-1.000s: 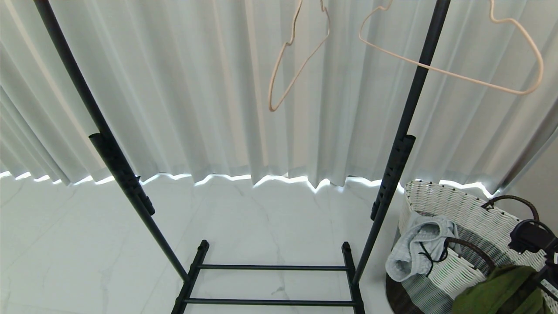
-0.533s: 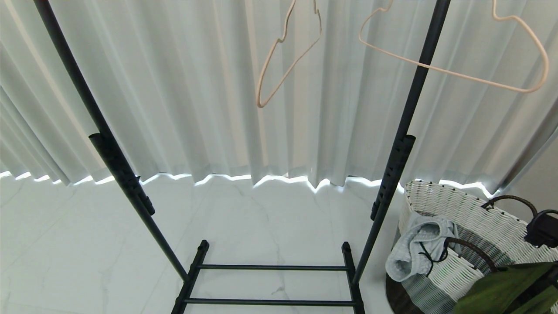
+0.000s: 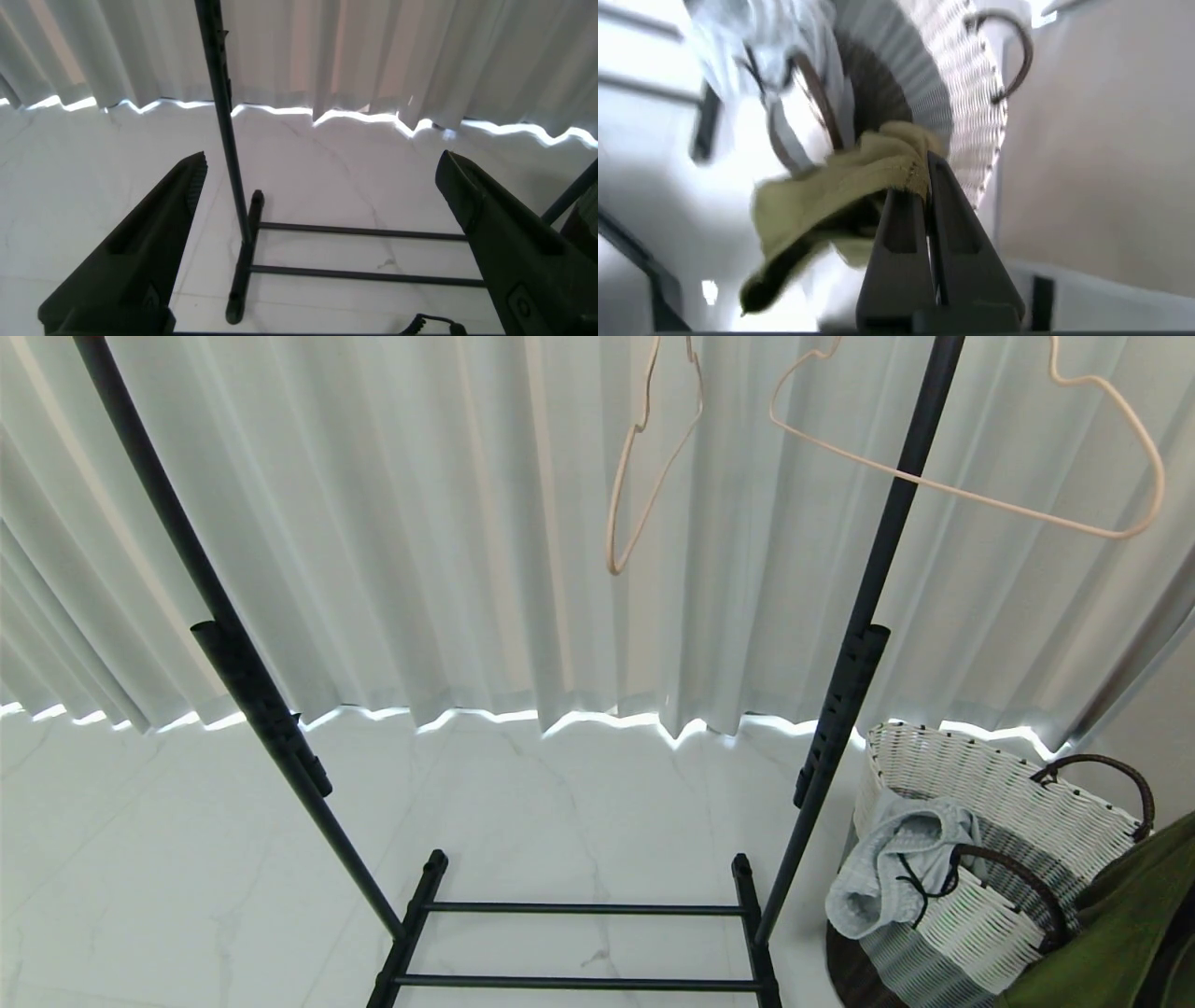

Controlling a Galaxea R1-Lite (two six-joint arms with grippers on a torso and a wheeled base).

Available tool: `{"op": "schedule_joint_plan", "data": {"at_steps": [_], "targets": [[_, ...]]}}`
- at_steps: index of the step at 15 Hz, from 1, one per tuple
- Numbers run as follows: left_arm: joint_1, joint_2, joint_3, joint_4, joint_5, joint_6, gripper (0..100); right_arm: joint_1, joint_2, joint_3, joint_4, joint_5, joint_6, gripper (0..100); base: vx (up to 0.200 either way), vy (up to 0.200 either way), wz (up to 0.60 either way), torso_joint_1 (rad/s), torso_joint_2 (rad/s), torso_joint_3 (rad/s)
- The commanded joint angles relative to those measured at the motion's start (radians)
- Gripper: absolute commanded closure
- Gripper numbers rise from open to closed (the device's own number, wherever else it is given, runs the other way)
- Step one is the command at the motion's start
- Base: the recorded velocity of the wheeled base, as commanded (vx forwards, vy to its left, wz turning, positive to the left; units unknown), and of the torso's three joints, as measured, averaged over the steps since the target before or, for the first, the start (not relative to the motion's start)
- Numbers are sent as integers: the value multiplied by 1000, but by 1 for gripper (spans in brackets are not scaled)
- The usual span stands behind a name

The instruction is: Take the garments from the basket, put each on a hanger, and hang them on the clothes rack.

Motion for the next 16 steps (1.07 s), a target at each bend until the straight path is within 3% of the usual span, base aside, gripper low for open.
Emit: {"op": "schedule_joint_plan", "data": {"at_steps": [1,5,14,16], "targets": [[0,0,0,0,0,0,0,4,-52,-6,-1,7,6,100,0,0,0,0,0,0],[0,0,0,0,0,0,0,6,-54,-18,-7,22,14,100,0,0,0,0,0,0],[0,0,0,0,0,0,0,6,-54,-21,-8,25,14,100,-200,0,0,5,2,3],[0,0,0,0,0,-2,0,6,-54,-21,-10,25,14,100,0,0,0,0,0,0]]}}
